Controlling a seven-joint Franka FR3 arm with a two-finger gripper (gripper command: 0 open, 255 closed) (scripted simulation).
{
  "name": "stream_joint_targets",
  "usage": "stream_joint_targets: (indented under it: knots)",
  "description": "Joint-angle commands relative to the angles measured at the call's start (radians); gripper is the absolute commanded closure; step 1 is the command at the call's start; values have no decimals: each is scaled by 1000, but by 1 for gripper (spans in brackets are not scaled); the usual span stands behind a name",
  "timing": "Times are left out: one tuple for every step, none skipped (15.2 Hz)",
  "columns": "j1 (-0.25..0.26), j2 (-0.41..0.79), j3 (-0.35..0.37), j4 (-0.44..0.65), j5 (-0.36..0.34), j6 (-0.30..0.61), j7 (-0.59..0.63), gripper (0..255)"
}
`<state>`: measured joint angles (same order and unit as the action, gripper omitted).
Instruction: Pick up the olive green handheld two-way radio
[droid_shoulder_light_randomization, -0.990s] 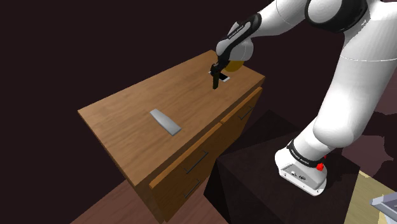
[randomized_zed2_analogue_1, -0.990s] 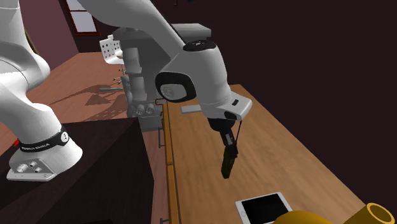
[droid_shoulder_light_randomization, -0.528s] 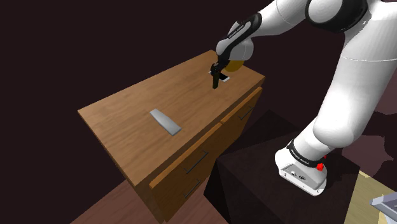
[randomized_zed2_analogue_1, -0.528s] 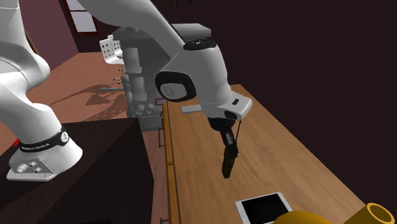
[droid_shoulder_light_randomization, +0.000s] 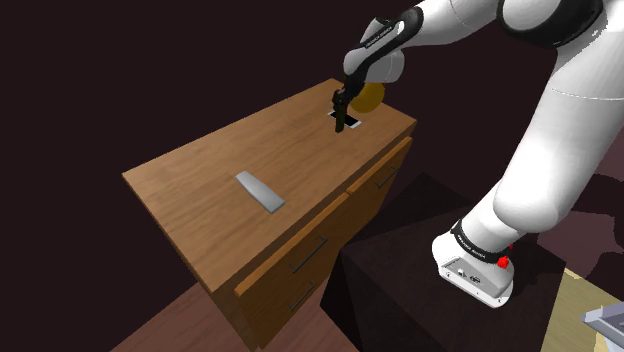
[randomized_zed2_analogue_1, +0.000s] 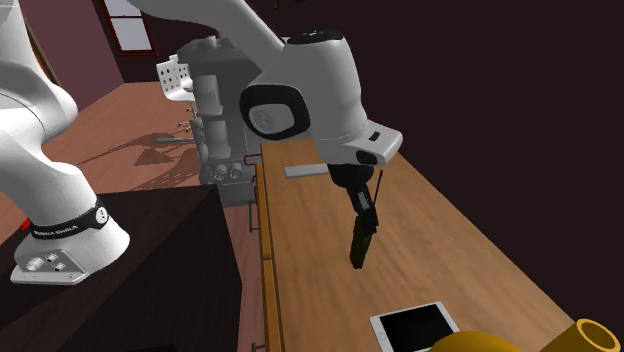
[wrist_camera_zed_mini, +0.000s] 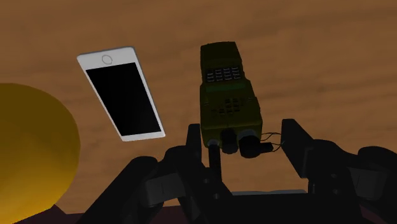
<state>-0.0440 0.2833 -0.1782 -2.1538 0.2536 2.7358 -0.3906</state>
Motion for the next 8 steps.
stream_joint_targets:
  knots:
    - [6,-22,-8,-2,-14,-20,12,255]
    - [9,-32,-11,0,-21,-31,18,255]
    - [11,-41,-14,2,-28,-43,24,255]
    - [13,-51,-18,5,-34,-54,29,255]
    - [15,-60,-20,7,-41,-65,35,255]
    - [17,-69,-23,10,-47,-77,40,255]
    - [17,-70,-23,11,-48,-79,41,255]
    - [17,-70,-23,11,-48,-79,41,255]
